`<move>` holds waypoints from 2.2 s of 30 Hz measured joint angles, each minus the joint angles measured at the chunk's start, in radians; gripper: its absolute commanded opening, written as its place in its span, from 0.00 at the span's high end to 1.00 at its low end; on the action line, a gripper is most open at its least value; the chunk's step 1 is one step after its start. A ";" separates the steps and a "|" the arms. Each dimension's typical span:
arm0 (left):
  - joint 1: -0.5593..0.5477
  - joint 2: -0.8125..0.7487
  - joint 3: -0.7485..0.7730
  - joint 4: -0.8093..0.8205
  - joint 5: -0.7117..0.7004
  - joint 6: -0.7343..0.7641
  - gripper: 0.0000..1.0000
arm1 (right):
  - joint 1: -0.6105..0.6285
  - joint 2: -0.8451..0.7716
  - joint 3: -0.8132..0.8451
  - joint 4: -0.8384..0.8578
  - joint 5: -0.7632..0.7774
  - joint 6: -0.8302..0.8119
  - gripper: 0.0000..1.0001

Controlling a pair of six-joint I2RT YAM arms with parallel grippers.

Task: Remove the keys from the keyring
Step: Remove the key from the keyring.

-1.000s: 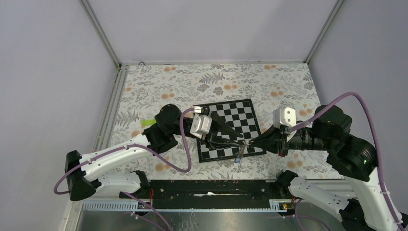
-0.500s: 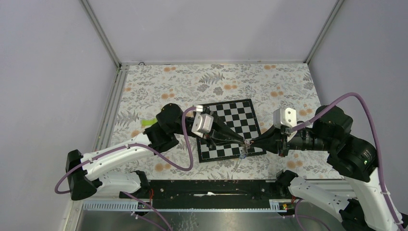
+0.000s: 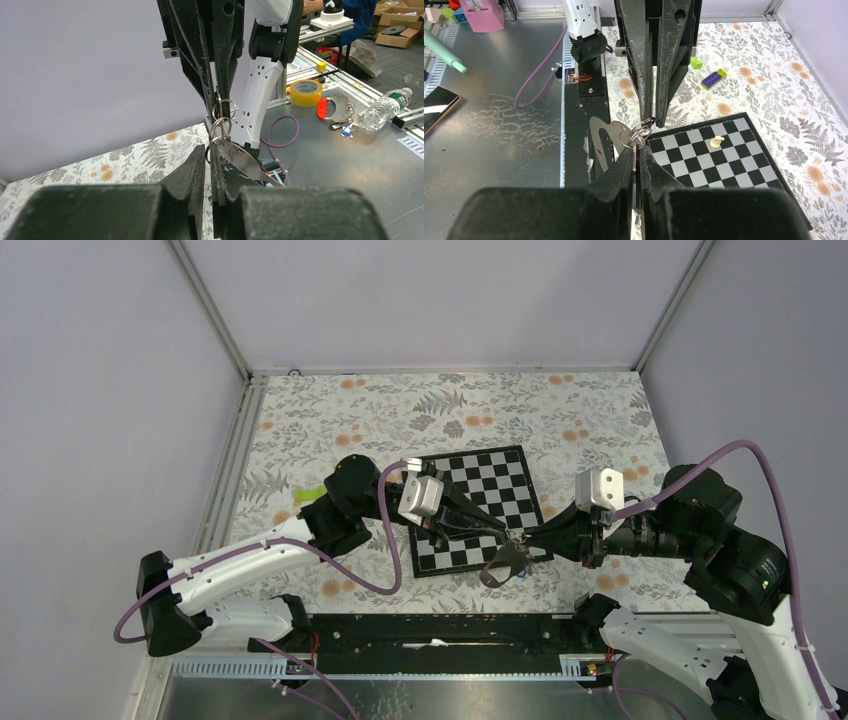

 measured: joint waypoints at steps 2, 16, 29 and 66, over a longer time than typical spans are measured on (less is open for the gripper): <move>0.001 0.000 0.000 0.000 0.000 0.000 0.94 | 0.000 -0.004 -0.005 0.006 0.003 0.000 1.00; 0.002 0.004 0.000 0.000 0.012 -0.031 1.00 | 0.000 -0.053 -0.069 0.100 0.021 0.017 1.00; 0.003 0.037 0.005 -0.003 0.050 -0.033 1.00 | 0.000 -0.054 -0.088 0.113 0.031 0.031 1.00; 0.006 -0.011 -0.101 0.049 0.032 -0.026 0.89 | 0.000 -0.095 -0.153 0.171 0.165 0.029 1.00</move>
